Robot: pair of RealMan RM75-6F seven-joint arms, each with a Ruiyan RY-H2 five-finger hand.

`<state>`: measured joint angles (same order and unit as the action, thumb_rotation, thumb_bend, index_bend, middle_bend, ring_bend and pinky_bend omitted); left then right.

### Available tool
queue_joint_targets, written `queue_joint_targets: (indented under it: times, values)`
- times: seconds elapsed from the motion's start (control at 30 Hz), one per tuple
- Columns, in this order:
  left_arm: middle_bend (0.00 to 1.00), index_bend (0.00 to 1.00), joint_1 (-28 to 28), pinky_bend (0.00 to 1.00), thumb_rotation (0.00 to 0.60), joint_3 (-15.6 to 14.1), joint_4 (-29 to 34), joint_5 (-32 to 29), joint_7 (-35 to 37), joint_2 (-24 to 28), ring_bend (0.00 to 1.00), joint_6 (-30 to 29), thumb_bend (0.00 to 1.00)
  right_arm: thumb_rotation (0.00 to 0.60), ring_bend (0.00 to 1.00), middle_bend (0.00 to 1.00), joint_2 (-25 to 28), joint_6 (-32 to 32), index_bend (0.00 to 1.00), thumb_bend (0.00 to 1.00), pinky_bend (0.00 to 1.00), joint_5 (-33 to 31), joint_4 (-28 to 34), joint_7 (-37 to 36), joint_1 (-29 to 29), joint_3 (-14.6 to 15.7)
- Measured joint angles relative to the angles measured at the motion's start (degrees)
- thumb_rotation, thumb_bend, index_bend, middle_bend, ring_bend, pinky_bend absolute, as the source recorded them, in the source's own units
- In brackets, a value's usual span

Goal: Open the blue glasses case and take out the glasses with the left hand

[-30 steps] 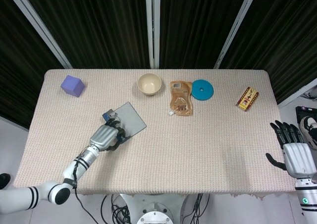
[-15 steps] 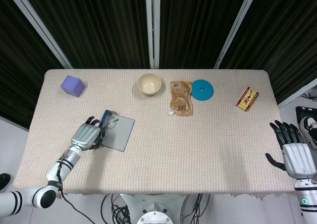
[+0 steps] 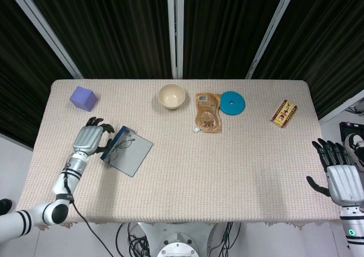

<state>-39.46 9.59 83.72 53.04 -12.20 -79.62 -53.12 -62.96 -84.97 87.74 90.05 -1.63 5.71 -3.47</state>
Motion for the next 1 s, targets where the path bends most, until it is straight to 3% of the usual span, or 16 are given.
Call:
queue_joint_targets:
  times: [0.2,0.47,0.6,0.9,1.0]
  values:
    - [0.32,0.3,-3.0,0.0,0.496,1.73,-6.23,-9.85,-3.82,-3.33,0.07,4.58,0.48,0.6,0.0,0.05,-0.19,0.34,0.01,0.16,0.0,-0.41,-0.64,-0.67,-0.04,0.02]
    - [0.36,0.3,-6.26,0.0,0.489,2.08,-5.63,-15.13,-5.3,-3.78,0.09,11.26,0.47,0.6,0.0,0.05,-0.58,0.77,0.01,0.16,0.0,-0.69,-1.4,-1.31,0.12,-0.1]
    - [0.36,0.3,-6.64,0.0,0.49,2.72,-4.64,-13.72,-3.14,-4.23,0.09,12.06,0.48,0.6,0.0,0.05,-0.6,0.81,0.01,0.16,0.0,-0.64,-1.37,-1.22,0.17,-0.13]
    - [0.36,0.29,-7.78,0.0,0.489,2.48,1.57,-4.24,0.55,-4.29,0.09,14.13,0.47,0.6,0.0,0.05,-0.69,1.29,0.01,0.16,0.0,-0.84,-1.36,-1.15,0.42,-0.22]
    - [0.34,0.29,-7.92,0.0,0.566,1.57,2.96,-1.69,0.51,-3.79,0.09,13.84,0.47,0.6,0.0,0.05,-0.64,1.46,0.01,0.16,0.0,-0.83,-1.3,-1.09,0.6,-0.31]
